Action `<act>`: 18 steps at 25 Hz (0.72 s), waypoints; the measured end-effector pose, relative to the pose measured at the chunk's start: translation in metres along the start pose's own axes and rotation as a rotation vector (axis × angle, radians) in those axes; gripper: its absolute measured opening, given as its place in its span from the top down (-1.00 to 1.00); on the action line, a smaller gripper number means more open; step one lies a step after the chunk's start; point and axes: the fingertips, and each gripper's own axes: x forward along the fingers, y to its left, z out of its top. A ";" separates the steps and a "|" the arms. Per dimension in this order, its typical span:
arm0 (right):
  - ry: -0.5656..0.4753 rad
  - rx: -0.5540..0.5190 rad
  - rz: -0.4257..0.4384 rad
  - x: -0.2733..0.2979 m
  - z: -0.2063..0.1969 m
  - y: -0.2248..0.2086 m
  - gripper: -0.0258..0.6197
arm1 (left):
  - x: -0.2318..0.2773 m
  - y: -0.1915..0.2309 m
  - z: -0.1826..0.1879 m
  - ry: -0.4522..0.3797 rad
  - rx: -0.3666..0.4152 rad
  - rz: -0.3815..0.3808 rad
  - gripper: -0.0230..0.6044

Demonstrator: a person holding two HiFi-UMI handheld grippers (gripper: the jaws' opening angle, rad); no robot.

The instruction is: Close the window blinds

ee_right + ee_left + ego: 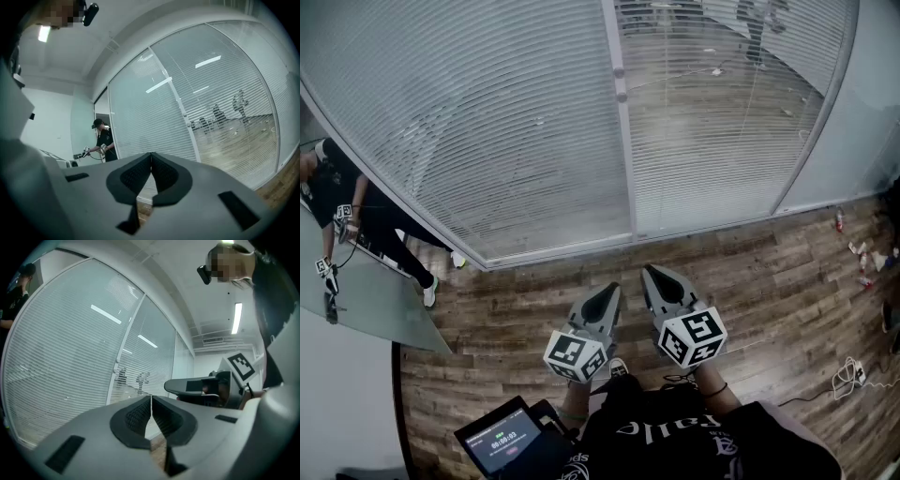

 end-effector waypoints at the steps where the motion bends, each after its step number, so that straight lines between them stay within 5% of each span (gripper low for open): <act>1: -0.002 -0.002 -0.001 0.009 0.000 0.002 0.87 | 0.002 0.008 0.002 0.000 -0.001 -0.004 0.92; 18: 0.089 -0.017 -0.028 0.121 -0.030 0.010 0.86 | 0.019 0.137 -0.009 0.045 -0.096 0.025 0.92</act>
